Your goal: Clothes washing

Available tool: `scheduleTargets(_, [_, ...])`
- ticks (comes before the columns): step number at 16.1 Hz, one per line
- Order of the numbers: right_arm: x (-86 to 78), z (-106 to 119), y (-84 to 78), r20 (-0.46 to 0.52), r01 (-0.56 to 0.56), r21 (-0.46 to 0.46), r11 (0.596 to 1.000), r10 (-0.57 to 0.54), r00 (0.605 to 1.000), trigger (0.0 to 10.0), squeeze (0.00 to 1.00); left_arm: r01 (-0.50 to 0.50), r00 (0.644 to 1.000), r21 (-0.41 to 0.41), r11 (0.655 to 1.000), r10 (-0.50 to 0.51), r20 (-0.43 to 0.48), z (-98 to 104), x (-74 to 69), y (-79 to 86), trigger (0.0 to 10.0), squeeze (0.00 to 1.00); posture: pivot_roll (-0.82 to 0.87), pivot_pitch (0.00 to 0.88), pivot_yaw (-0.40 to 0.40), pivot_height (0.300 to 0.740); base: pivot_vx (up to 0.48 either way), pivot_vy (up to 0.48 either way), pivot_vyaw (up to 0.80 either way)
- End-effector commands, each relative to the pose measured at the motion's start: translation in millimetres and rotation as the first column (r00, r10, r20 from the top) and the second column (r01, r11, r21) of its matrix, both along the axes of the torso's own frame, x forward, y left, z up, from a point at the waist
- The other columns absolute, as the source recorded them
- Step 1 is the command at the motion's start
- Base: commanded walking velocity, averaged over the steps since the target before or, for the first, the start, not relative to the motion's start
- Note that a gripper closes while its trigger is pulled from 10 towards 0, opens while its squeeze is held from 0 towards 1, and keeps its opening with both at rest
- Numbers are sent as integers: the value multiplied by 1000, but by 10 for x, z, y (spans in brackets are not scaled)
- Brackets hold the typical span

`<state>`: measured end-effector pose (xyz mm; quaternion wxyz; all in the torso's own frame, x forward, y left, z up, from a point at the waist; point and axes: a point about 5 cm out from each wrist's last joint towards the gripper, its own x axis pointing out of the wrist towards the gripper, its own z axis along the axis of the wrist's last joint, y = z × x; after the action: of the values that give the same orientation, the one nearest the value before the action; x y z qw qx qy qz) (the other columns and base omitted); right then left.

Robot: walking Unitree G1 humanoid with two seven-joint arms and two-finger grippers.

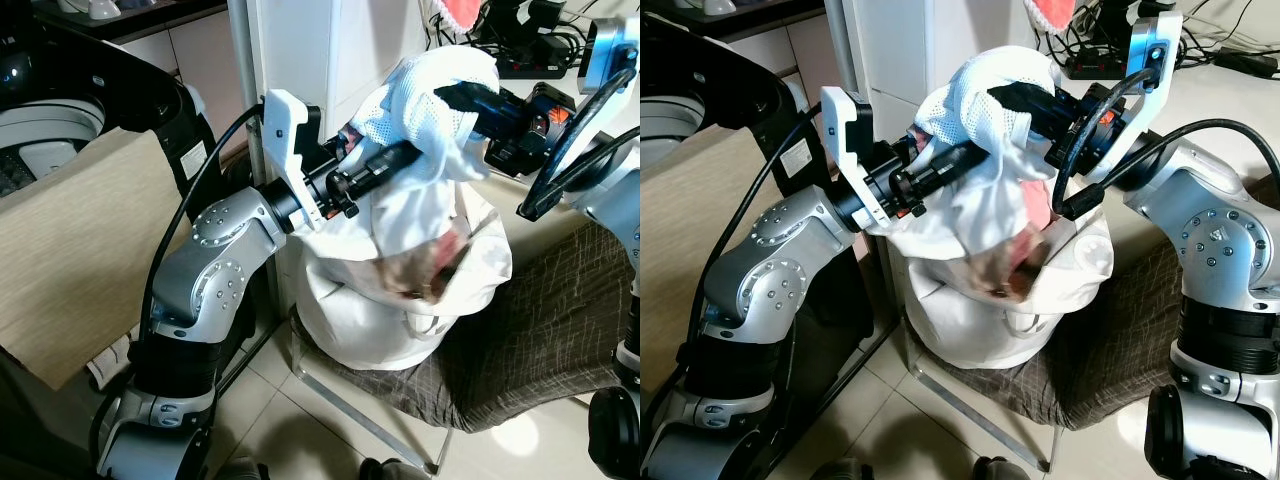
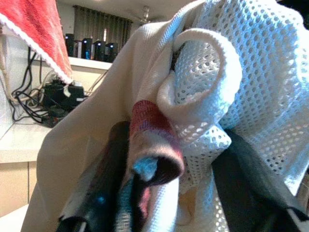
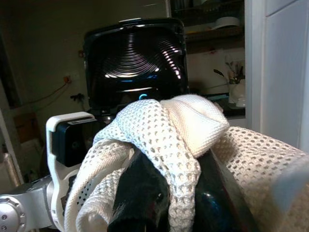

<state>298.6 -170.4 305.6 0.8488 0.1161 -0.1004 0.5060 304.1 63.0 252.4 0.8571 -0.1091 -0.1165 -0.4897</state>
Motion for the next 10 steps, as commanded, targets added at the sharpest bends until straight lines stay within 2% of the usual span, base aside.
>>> scheduleTargets(1, [-30, 12, 25, 12, -13, 6, 1000, 13, 1000, 0, 0, -22, 1000, 4, 1000, 22, 9, 5, 7, 32, 0, 0, -77, 0, 7, 740, 0, 0, 0])
scheduleTargets(10, [-72, -116, 40, -13, 36, 13, 999, -35, 999, 0, 0, -138, 990, 10, 990, 138, 29, 15, 75, 193, 0, 0, -64, 0, 13, 740, 0, 0, 0])
